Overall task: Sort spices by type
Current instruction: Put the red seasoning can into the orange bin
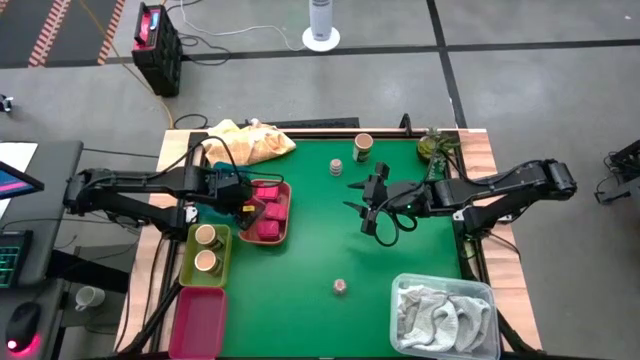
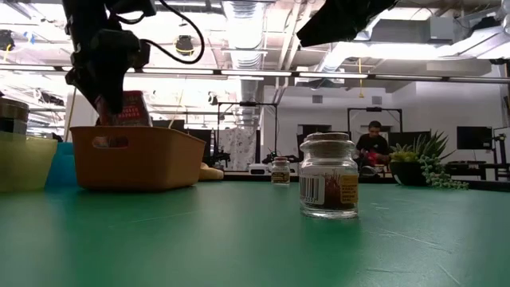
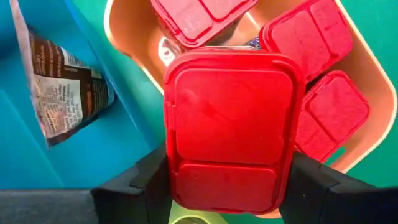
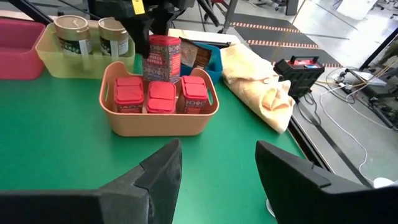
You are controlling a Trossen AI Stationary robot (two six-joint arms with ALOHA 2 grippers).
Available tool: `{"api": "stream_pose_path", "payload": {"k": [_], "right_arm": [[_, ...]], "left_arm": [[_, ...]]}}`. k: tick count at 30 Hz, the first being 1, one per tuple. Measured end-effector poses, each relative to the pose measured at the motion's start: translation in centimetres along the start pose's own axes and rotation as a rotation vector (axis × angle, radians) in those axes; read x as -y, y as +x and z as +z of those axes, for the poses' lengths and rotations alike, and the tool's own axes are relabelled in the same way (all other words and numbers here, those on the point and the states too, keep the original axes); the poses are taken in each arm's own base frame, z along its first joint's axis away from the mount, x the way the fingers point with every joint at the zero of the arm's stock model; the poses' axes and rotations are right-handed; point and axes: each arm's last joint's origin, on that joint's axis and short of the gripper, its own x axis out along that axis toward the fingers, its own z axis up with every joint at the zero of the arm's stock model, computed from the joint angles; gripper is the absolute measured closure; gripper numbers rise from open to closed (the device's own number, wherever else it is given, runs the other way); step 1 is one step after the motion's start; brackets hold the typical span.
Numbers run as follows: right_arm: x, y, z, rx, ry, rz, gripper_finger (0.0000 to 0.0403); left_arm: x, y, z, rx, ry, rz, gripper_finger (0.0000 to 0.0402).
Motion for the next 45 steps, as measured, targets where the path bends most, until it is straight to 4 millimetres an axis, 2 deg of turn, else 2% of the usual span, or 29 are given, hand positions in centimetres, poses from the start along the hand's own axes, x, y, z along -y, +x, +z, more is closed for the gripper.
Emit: {"api": "stream_pose_path", "payload": {"k": [10, 27, 39, 45], "right_arm": [[0.0, 0.0, 0.0, 0.004, -0.002, 0.0, 0.0168], [0.0, 0.0, 0.0, 0.003, -0.016, 0.0, 0.0168], [0.0, 0.0, 0.0, 0.003, -0.03, 0.0, 0.0168], [0.0, 0.0, 0.0, 0.003, -0.032, 0.0, 0.0168]], "left_arm": [[-0.2, 0.2, 0.0, -0.014, -0.061, 0.001, 0.0188], [0.3, 0.2, 0.5, 0.027, -0.266, -0.048, 0.0188], [1.7, 4.0, 1.0, -0.112, -0.184, 0.03, 0.0186], [2.0, 5.1, 1.2, -0.143, -0.089, 0.049, 0.015]]}}
